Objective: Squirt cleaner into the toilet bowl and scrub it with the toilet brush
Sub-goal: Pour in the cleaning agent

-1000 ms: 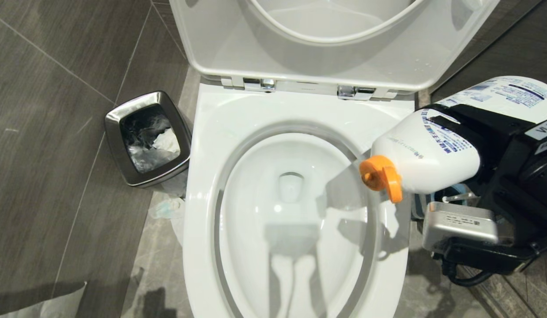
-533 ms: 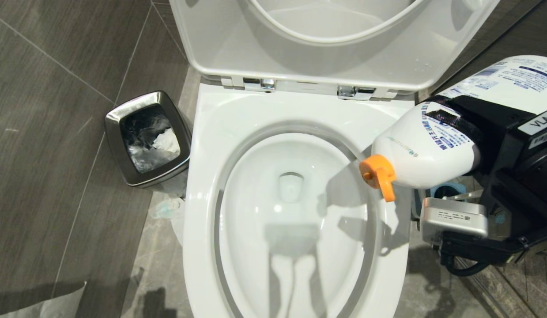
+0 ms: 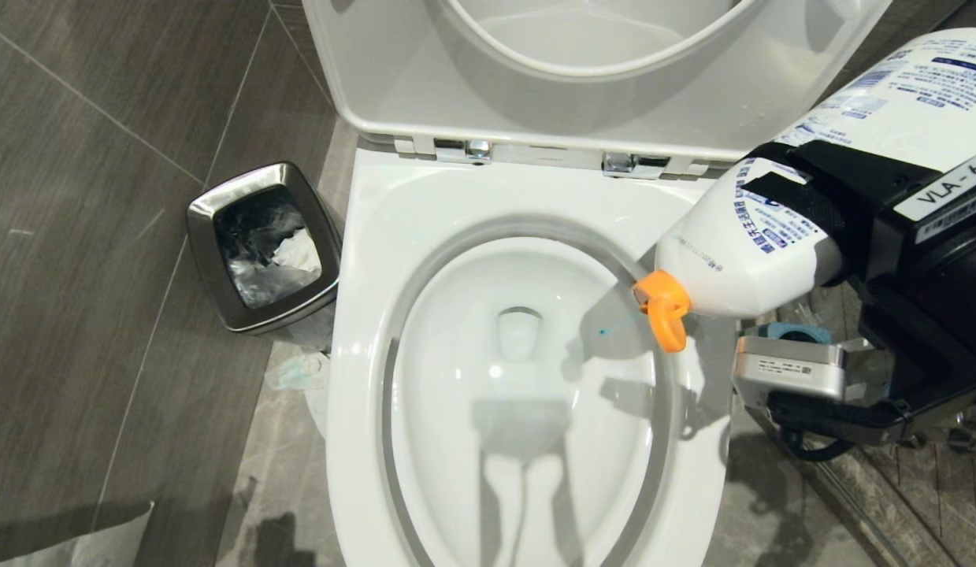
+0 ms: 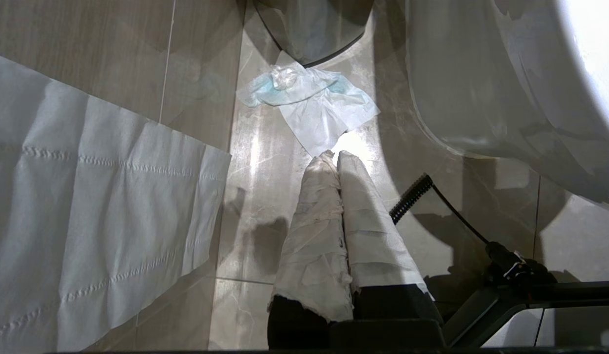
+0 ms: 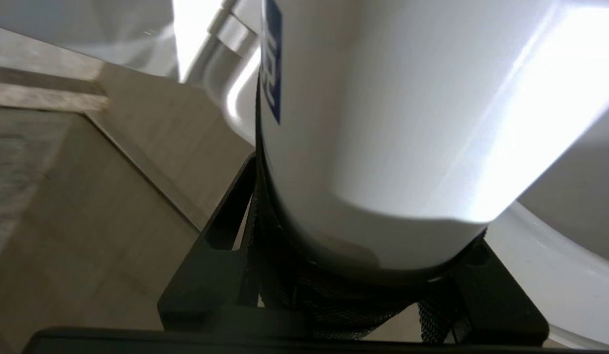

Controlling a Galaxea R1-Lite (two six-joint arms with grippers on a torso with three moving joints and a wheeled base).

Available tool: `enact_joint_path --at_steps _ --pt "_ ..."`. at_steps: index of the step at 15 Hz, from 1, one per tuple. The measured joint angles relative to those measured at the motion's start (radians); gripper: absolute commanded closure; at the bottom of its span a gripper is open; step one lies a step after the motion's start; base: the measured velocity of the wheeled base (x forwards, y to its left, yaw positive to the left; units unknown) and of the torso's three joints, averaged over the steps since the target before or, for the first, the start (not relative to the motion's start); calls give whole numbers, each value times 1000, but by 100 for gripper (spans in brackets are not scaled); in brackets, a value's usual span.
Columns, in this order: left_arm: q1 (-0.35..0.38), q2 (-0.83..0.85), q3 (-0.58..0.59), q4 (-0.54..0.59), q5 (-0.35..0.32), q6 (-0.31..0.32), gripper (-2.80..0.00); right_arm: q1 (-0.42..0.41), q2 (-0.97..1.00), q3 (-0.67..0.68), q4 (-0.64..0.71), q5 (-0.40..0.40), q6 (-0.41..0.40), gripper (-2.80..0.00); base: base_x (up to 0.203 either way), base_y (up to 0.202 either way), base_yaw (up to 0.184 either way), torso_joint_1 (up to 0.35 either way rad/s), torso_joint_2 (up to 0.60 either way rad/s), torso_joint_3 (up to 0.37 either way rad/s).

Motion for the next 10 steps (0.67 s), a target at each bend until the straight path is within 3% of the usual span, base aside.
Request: enact_joint_path --at_steps 4,10 --pt "0 0 0 -1 0 0 0 0 74 -1 -232 -2 -100 0 0 0 0 0 0 0" --pt "0 0 0 0 0 0 0 16 160 11 -352 0 -9 0 0 0 0 0 0 0"
